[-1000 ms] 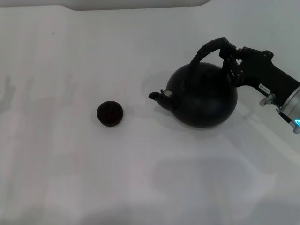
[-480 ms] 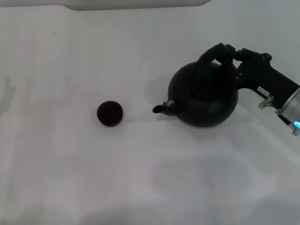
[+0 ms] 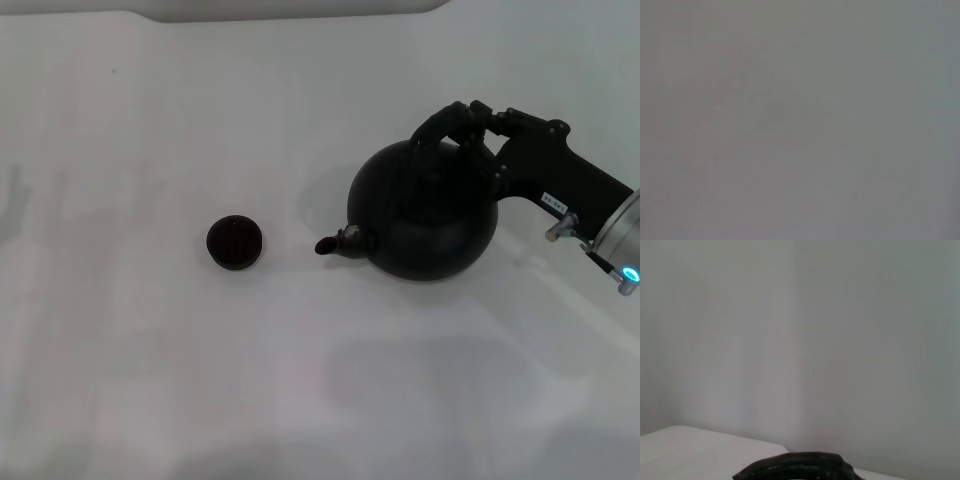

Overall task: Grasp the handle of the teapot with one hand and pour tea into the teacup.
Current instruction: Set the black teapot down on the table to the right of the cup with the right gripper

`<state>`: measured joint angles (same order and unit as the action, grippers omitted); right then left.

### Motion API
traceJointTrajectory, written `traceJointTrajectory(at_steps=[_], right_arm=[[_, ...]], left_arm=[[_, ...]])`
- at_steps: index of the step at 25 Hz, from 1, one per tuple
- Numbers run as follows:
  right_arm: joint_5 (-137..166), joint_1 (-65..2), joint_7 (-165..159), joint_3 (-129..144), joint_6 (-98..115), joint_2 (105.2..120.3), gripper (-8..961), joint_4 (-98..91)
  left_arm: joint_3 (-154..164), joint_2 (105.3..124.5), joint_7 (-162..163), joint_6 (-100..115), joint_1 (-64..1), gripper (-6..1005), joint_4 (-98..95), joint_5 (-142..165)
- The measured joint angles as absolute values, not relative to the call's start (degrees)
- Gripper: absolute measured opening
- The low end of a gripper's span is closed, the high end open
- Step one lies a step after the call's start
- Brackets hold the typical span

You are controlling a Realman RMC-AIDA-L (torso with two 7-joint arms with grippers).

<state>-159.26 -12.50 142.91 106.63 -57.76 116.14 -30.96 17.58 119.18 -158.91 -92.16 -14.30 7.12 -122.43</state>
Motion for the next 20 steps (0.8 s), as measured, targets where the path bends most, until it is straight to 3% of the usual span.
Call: traceJointTrajectory(at_steps=[3,14,20], right_arm=[[-159.26,-12.29,142.91,106.43,-57.78,116.08,263,-30.93],[-159.26,-11.87,142.46,105.35,-64.10,115.36,649,-27.59],[-159.21,-10.97,142.02,105.34,-66.59,114.89,650,-25.60]], left_arm=[[17.58,119.18,-158.91,-92.20,-14.30,885,7.11,-122.43],[17.58,119.17,-158.91,-92.20,-14.35,886,7.03,-122.43],[17.58,119.09,-158.91,-92.20,-14.67,886,7.03,-122.43]])
